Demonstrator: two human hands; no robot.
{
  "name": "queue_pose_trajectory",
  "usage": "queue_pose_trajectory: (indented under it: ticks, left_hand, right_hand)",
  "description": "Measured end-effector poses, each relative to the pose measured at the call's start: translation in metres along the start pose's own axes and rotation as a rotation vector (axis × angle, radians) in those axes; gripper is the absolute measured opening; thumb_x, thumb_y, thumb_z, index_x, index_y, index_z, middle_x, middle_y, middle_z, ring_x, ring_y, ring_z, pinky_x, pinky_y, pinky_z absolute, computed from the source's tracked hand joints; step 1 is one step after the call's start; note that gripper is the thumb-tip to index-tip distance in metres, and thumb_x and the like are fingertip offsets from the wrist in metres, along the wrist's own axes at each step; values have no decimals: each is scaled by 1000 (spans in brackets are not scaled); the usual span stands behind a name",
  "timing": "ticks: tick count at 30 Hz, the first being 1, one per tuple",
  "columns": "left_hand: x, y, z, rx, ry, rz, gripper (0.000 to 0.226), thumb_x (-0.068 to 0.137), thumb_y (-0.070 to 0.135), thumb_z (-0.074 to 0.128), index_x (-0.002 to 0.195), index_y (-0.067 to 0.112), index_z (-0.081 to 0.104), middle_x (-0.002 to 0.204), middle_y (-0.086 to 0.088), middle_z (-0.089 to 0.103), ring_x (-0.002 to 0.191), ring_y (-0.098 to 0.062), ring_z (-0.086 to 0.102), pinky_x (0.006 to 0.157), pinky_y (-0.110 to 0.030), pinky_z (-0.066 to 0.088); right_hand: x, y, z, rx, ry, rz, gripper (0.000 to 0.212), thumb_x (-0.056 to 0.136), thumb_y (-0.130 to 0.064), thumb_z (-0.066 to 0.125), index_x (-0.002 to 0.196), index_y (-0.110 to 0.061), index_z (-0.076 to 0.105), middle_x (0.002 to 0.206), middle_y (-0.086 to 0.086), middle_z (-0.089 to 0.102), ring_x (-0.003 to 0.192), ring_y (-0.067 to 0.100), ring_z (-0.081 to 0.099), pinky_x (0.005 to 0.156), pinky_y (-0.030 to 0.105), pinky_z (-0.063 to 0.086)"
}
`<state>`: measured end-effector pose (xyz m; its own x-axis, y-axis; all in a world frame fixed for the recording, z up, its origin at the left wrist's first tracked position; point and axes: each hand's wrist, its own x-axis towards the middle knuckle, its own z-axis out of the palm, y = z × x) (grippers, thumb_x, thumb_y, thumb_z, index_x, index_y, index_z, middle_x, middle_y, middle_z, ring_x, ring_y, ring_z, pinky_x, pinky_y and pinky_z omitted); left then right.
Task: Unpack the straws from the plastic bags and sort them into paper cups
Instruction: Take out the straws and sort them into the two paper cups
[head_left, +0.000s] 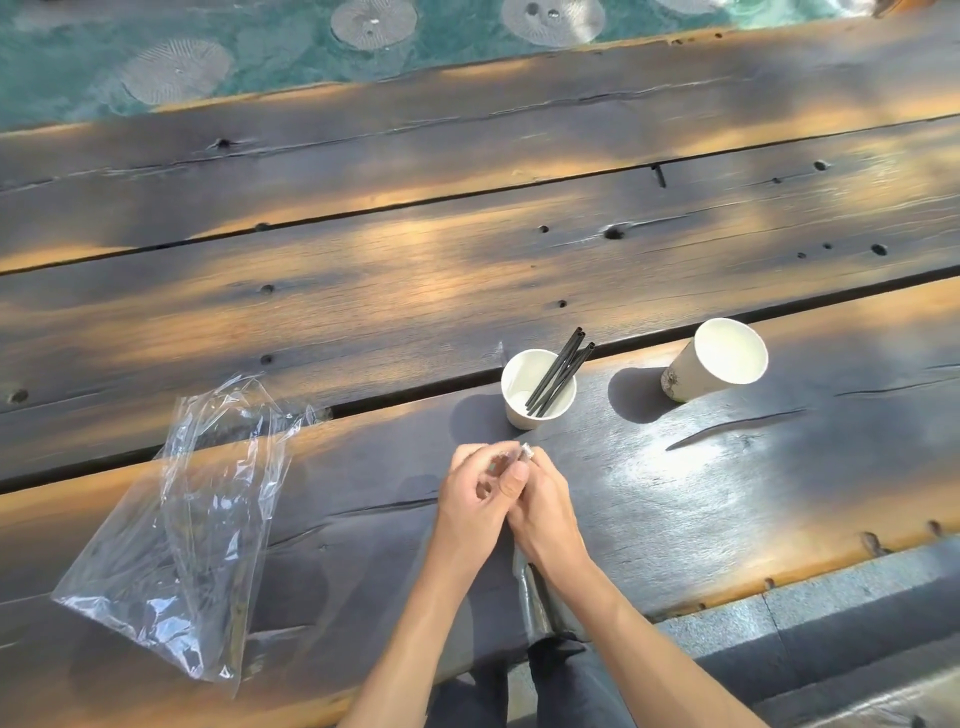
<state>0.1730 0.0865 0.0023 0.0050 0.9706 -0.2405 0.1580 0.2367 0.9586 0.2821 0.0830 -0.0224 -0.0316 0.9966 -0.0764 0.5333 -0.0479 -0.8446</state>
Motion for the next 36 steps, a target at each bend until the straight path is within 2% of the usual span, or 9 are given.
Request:
queue_pose_trajectory:
  ticks: [5, 8, 11, 14, 20, 24, 29, 33, 36]
  left_hand:
    - [-1, -11, -4, 47, 55, -88, 14, 95, 32, 60, 105, 31, 69, 102, 7, 67, 85, -13, 65, 76, -31, 54]
    - [2, -27, 5, 166, 65, -159, 14, 94, 22, 61, 105, 26, 69, 107, 5, 66, 93, -9, 63, 79, -16, 47]
    - [4, -51, 20, 543, -28, -120, 37, 93, 26, 62, 130, 20, 58, 130, 1, 51, 120, -19, 49, 98, -23, 37]
    - [7, -67, 29, 868, -132, -52, 61, 93, 40, 57, 148, 24, 35, 155, -1, 27, 142, -23, 24, 113, -37, 25]
    - [-4, -101, 43, 1193, -269, 86, 87, 81, 55, 68, 153, 21, 33, 163, -15, 23, 151, -38, 15, 119, -53, 22]
    - [-4, -113, 59, 1172, -191, 62, 91, 72, 59, 75, 147, 17, 44, 157, -19, 34, 147, -42, 26, 114, -58, 27]
    - [-4, -106, 106, 1165, -227, -69, 99, 68, 75, 62, 151, 29, 35, 158, -17, 33, 146, -49, 19, 108, -69, 16]
    - [16, -87, 144, 1132, -224, -198, 113, 60, 74, 72, 154, 37, 21, 162, -15, 24, 149, -45, 14, 106, -74, 14]
    - [26, -70, 169, 1161, -256, -155, 110, 73, 70, 66, 156, 38, 2, 167, -12, -3, 152, -40, -8, 112, -71, 3]
  right_hand:
    - [3, 9, -30, 39, 234, 155, 14, 91, -3, 66, 86, -16, 64, 83, 9, 59, 71, 6, 57, 62, 3, 37]
    - [5, 32, -46, 52, 232, 310, 10, 89, -9, 69, 85, -17, 64, 82, 7, 66, 67, 2, 60, 63, 10, 40]
    - [5, 45, -57, 125, 246, 349, 6, 84, -20, 67, 89, -17, 67, 81, 2, 70, 71, 10, 66, 67, 27, 49]
    - [4, 46, -68, 215, 321, 354, 14, 81, -20, 64, 94, -16, 69, 83, 0, 71, 72, 14, 67, 69, 26, 53]
    - [-11, 57, -91, 366, 388, 532, 8, 90, -8, 66, 92, -1, 69, 77, 9, 71, 70, 23, 68, 71, 34, 56]
    - [-19, 29, -144, 469, 560, 463, 12, 97, -8, 60, 96, -2, 70, 72, 13, 69, 68, 23, 69, 71, 34, 58]
    - [-5, 3, -236, 442, 705, 280, 12, 97, -4, 59, 98, -6, 71, 70, 6, 70, 67, 21, 67, 74, 32, 60]
    - [31, 12, -283, 438, 685, 208, 11, 96, -5, 61, 96, -8, 72, 78, 14, 67, 71, 25, 63, 71, 32, 57]
    - [54, 25, -294, 421, 631, 222, 9, 94, -7, 64, 96, -4, 72, 80, 15, 67, 71, 24, 63, 71, 33, 57]
